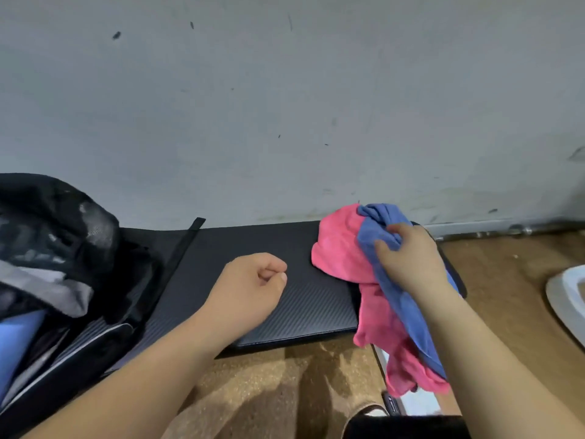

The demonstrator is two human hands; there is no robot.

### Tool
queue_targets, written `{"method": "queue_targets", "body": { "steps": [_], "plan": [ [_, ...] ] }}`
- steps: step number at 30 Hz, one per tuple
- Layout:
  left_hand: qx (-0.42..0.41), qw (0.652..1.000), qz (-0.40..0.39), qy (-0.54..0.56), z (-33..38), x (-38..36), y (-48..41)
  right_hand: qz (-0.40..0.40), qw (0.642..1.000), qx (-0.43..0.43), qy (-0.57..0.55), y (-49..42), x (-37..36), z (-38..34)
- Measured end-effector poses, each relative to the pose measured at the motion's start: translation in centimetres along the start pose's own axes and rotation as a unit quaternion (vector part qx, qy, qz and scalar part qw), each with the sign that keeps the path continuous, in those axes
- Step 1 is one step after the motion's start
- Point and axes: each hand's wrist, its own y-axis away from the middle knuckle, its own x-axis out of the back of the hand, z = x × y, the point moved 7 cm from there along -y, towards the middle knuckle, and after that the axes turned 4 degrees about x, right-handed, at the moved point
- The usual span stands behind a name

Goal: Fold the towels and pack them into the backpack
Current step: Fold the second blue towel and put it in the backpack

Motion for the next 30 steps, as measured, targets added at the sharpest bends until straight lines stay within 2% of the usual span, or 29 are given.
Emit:
{"method": "queue_targets", "body": {
  "steps": [6, 10, 12, 16, 22, 24, 26, 28, 30],
  "plan": [
    [-0.038, 0.999, -0.032, -0.020, 2.6, -3.1, -1.0, -0.054, 0.994, -0.089, 0.017, -1.1, -0.9, 4.4],
    [-0.052, 0.996, -0.042, -0.058, 2.6, -3.9, -1.3, -0.048, 0.995, -0.087, 0.027, -1.6, -0.3, 4.0],
    [-0.056, 0.995, -0.042, -0.067, 2.7, -3.9, -1.2, -0.014, 0.999, -0.052, 0.004, -1.4, 0.3, 2.6],
    [-0.079, 0.994, -0.027, -0.066, 3.7, -3.0, -0.5, 0.046, 0.986, 0.064, -0.148, 0.4, 2.4, -2.6],
    [-0.164, 0.984, 0.055, -0.041, 5.7, 0.7, 0.3, -0.017, 0.924, 0.220, -0.313, 7.2, 5.4, -11.4],
    [-0.222, 0.973, 0.057, -0.031, 6.3, 2.1, 0.7, -0.076, 0.892, 0.277, -0.348, 9.6, 5.7, -14.1],
    [-0.248, 0.967, 0.028, -0.051, 6.3, 3.1, 1.0, -0.125, 0.872, 0.297, -0.369, 11.4, 5.3, -15.8],
    [-0.223, 0.971, -0.006, -0.090, 5.7, 3.7, 1.3, -0.128, 0.871, 0.293, -0.373, 11.7, 4.8, -16.3],
    [-0.188, 0.977, 0.011, -0.104, 4.8, 5.3, 1.7, -0.085, 0.889, 0.279, -0.353, 11.0, 4.0, -16.0]
  ]
}}
